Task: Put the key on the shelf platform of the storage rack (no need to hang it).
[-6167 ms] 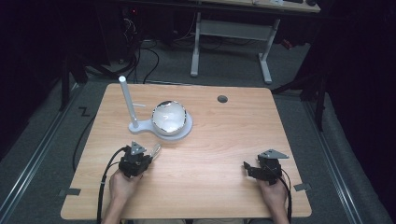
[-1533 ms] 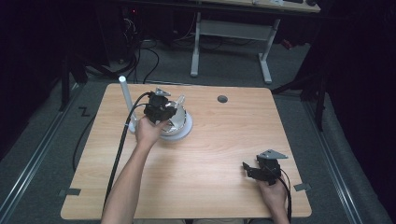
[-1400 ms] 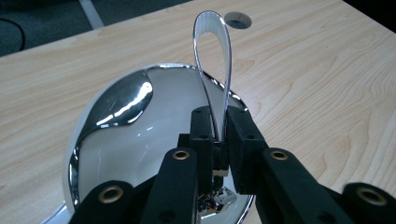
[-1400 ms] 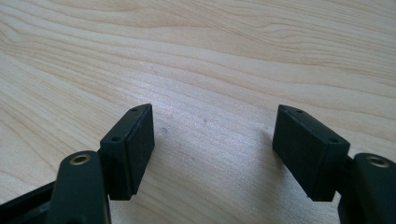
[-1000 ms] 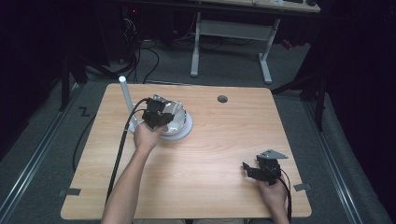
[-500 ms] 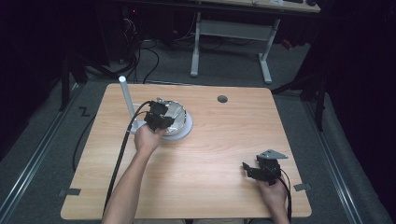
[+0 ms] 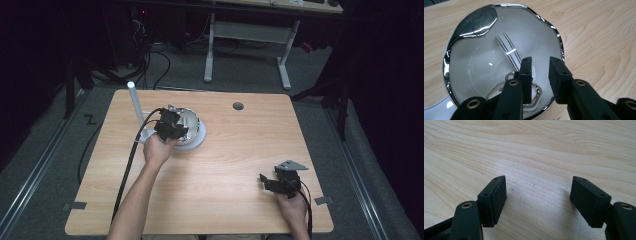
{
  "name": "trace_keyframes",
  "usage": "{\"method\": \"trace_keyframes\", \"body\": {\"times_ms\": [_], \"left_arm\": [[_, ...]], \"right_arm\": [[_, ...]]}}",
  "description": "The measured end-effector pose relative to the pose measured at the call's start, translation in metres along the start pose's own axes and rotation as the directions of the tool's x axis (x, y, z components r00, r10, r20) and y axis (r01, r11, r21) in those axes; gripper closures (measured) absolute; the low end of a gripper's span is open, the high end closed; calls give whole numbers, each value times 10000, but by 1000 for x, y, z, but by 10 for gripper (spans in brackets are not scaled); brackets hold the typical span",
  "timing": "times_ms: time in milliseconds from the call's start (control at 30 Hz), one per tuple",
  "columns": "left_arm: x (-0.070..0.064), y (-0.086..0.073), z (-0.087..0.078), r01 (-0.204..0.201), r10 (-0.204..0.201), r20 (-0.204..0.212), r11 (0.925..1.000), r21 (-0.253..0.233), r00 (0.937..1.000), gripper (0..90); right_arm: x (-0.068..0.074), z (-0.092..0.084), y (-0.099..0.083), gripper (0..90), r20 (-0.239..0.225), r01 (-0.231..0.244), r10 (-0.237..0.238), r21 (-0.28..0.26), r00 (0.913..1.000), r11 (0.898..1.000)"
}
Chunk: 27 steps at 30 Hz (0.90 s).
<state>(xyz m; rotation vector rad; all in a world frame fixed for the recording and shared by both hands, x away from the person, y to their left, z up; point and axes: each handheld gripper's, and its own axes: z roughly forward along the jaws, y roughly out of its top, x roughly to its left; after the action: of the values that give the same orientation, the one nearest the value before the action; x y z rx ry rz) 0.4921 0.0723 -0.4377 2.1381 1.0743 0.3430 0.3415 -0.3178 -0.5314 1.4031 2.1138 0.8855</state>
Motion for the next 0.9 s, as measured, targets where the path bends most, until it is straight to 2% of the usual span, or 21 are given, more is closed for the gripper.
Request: {"method": "trace_keyframes", "body": {"times_ms": [267,400,600,833,900], "left_arm": [[-3,0,-15,-247,239,-374,9994,-227,9990,565],[-1,-6,-24,-19,-1,-352,9984,-567,9994,533],[2,-19,-39,-35,-13,-643,9972,-743,9979,520],[4,-30,-61,159,-227,-522,9917,-1278,9984,514],[4,-33,-66,108,-179,-531,9912,-1321,9984,513]], "right_arm": [[0,0,0,299,0,-3,3,0,10000,10000],[0,0,0,299,1,13,-13,-5,10000,10000],[0,0,0,299,0,12,-12,-7,10000,10000],[0,0,0,299,-1,9,-9,-5,10000,10000],[0,0,0,299,-2,8,-8,-5,10000,10000]]}}
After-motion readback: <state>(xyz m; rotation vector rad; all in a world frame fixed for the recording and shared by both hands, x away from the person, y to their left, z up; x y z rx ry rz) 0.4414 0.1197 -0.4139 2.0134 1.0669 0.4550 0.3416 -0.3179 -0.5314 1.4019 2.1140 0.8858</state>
